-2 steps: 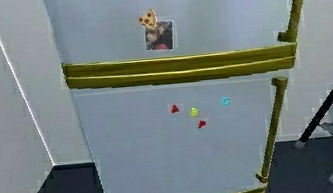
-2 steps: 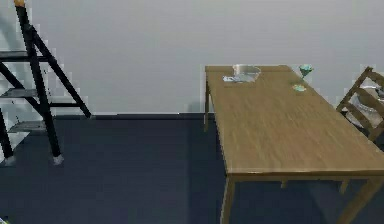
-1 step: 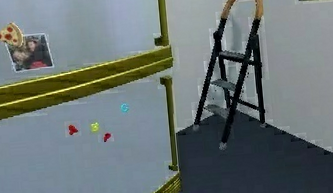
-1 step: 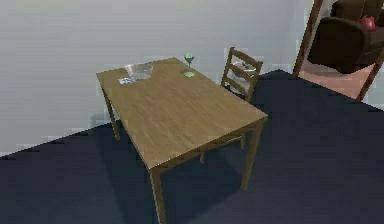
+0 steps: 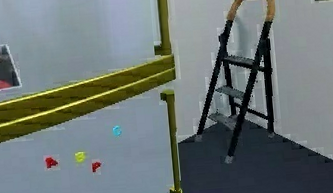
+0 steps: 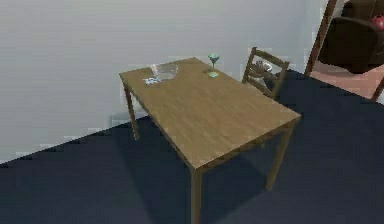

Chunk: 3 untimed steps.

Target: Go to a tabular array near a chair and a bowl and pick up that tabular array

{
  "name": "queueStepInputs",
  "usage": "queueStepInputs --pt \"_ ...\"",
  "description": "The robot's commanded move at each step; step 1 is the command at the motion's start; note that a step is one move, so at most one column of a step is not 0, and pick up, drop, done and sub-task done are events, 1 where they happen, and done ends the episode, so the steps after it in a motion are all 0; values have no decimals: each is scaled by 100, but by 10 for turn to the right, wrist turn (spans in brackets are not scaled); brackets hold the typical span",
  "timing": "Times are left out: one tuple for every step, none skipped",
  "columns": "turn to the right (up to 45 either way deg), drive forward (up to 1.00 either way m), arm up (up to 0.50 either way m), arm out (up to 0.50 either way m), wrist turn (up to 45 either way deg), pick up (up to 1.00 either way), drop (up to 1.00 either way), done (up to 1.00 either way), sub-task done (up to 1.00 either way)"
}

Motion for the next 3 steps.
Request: queueStepInputs --pt "450 0 0 0 0 0 0 0 0" --pt "120 0 0 0 0 0 0 0 0" --pt "0 15 0 0 0 0 0 0 0"
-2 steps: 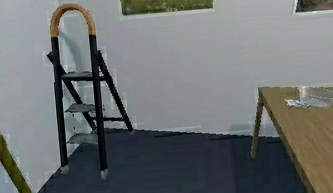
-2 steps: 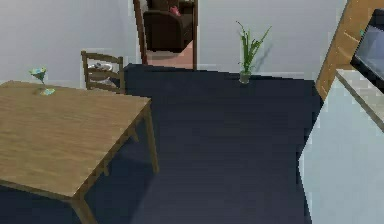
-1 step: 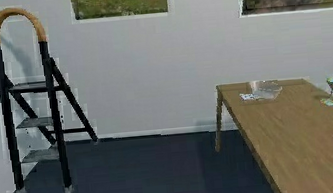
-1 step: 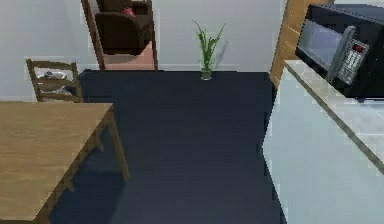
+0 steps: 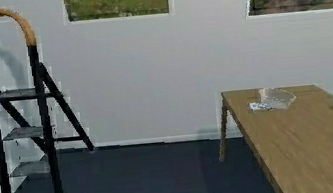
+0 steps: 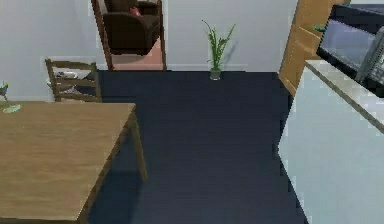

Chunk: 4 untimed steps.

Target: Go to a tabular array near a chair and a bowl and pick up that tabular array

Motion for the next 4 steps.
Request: queueStepInputs --pt "0 45 0 0 0 0 0 0 0" --pt "-450 0 0 0 0 0 0 0 0" --pt "-60 0 0 0 0 0 0 0 0" --pt "450 0 0 0 0 0 0 0 0"
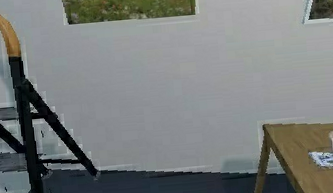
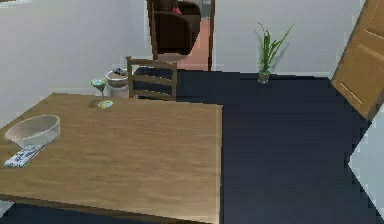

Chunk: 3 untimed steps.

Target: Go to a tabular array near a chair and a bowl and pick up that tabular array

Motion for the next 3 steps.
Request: queueStepInputs --pt "150 0 0 0 0 0 0 0 0" --pt "0 75 0 0 0 0 0 0 0" --pt "-120 0 0 0 0 0 0 0 0"
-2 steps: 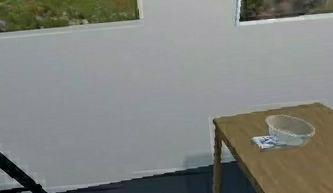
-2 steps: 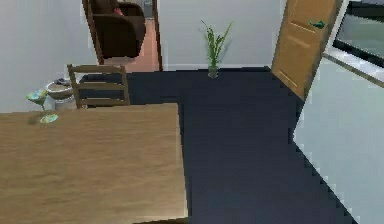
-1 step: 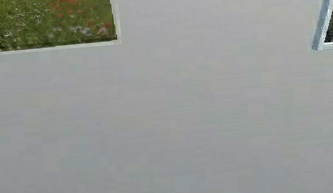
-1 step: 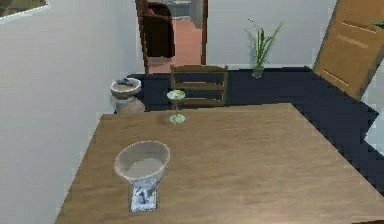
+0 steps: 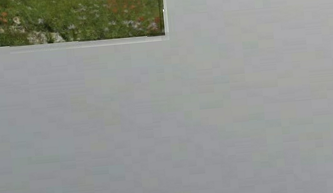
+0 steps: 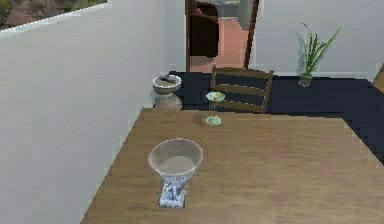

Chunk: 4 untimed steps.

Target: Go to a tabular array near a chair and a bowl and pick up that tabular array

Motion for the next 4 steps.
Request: queueStepInputs --pt "0 0 50 0 0 0 0 0 0" --pt "0 0 34 0 0 0 0 0 0" --pt "0 0 0 12 0 0 0 0 0" --pt "0 0 0 0 450 0 0 0 0"
